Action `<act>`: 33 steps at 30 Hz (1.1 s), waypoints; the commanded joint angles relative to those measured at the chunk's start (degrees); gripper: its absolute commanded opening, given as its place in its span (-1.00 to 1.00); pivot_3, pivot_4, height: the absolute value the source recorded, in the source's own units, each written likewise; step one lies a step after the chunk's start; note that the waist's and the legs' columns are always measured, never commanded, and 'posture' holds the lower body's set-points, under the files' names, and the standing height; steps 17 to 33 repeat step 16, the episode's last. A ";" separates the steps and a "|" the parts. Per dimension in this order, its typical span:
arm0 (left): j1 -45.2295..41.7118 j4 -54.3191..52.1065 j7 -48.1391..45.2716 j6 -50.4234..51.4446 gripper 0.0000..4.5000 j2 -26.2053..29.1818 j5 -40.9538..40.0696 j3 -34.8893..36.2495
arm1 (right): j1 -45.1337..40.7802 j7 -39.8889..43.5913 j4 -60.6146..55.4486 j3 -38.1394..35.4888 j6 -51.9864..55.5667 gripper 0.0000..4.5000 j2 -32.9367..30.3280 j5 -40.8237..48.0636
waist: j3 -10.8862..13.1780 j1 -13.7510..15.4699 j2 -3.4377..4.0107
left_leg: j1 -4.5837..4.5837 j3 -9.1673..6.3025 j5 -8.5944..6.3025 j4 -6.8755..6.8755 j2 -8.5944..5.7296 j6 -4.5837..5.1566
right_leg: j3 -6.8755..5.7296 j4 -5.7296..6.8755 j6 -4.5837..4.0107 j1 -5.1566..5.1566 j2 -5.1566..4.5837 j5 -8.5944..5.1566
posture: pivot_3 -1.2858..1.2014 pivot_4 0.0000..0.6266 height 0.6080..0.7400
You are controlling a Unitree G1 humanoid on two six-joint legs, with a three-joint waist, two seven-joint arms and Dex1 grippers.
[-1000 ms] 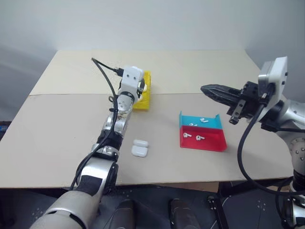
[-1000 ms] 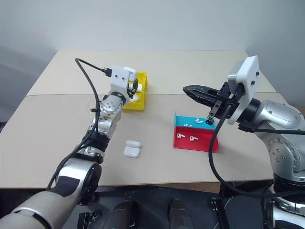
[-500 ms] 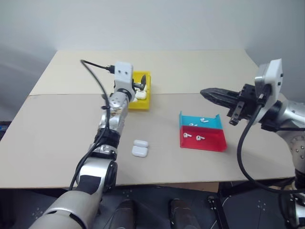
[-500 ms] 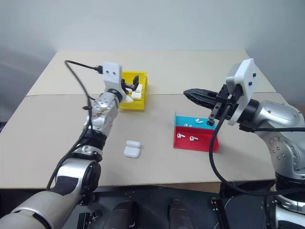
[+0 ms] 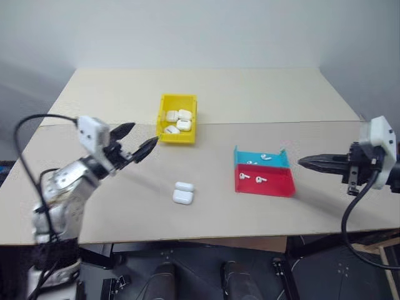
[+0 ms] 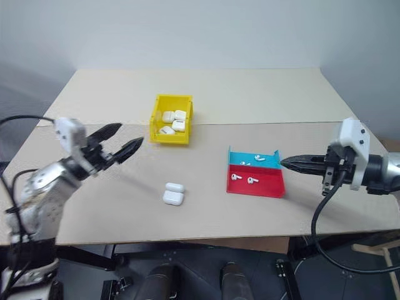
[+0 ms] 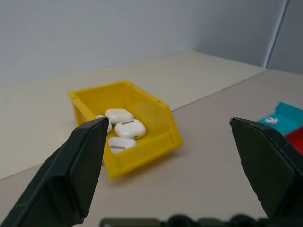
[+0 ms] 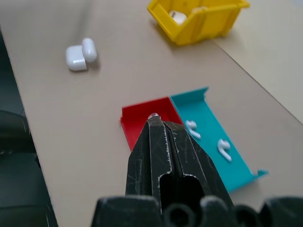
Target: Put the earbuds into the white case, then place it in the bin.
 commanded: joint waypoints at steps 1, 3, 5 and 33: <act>4.16 -6.25 -5.88 1.76 0.97 5.65 -5.72 6.36 | 0.14 4.47 2.80 -3.67 -4.06 -1.00 -2.84 -1.14 | 0.00 -0.10 0.00 | 0.00 0.01 0.00 0.00 0.03 0.00 | -0.01 0.00 -0.03 -0.02 0.02 -0.01 | 0.03 -0.52 1.00; 6.83 -7.23 -8.84 4.81 0.97 9.02 -10.53 10.54 | 0.46 6.69 4.77 -4.58 -3.42 -1.00 -4.59 -0.99 | 0.00 -0.08 0.00 | 0.02 0.02 0.00 -0.02 0.05 0.00 | -0.01 0.10 -0.10 -0.08 0.02 -0.05 | 0.03 -0.52 1.00; 8.81 -7.40 -10.86 8.67 0.97 12.08 -15.75 14.65 | 0.02 7.66 6.87 -4.99 -1.36 -1.00 -5.90 -0.30 | 0.00 -0.07 0.02 | 0.04 0.05 0.00 -0.04 0.08 0.00 | -0.01 0.11 -0.17 -0.10 0.02 -0.11 | 0.03 -0.52 1.00; 16.63 -8.83 -15.10 8.74 0.97 16.63 -17.22 20.77 | -1.15 9.44 8.96 -3.21 -2.78 -1.00 -6.94 -2.56 | 0.00 0.07 0.02 | 0.02 0.14 -0.02 -0.10 0.11 -0.01 | 0.00 0.06 -0.23 -0.18 -0.02 -0.18 | 0.03 -0.52 1.00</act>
